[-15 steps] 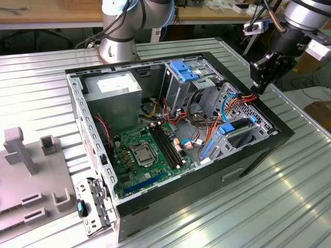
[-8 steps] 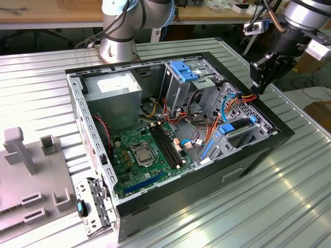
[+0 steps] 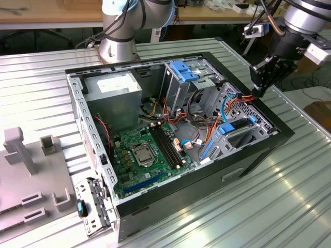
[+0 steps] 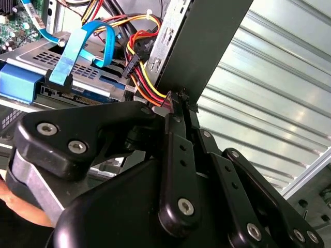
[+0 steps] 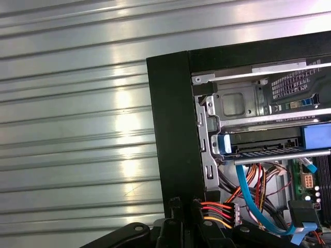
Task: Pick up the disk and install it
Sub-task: 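Insert the first disk wire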
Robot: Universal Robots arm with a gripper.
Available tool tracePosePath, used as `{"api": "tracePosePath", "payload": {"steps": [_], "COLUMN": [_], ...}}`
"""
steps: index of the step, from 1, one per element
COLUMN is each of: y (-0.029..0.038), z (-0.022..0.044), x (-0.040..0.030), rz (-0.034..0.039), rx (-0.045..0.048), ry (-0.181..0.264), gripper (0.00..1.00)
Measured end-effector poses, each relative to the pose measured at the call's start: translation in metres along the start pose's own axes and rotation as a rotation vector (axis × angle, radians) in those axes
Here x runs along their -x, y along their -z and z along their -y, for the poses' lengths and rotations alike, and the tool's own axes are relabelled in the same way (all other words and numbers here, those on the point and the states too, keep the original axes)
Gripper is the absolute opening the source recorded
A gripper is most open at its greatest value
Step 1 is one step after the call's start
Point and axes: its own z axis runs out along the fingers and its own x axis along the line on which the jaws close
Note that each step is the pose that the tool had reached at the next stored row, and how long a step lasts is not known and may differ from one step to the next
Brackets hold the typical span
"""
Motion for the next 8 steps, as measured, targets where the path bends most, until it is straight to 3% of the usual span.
{"api": "tracePosePath", "payload": {"steps": [8], "y": [0.0041], "z": [-0.0001], "x": [-0.0002], "rz": [0.0000], "rx": [0.0002], "ry": [0.000], "gripper": [0.16]}}
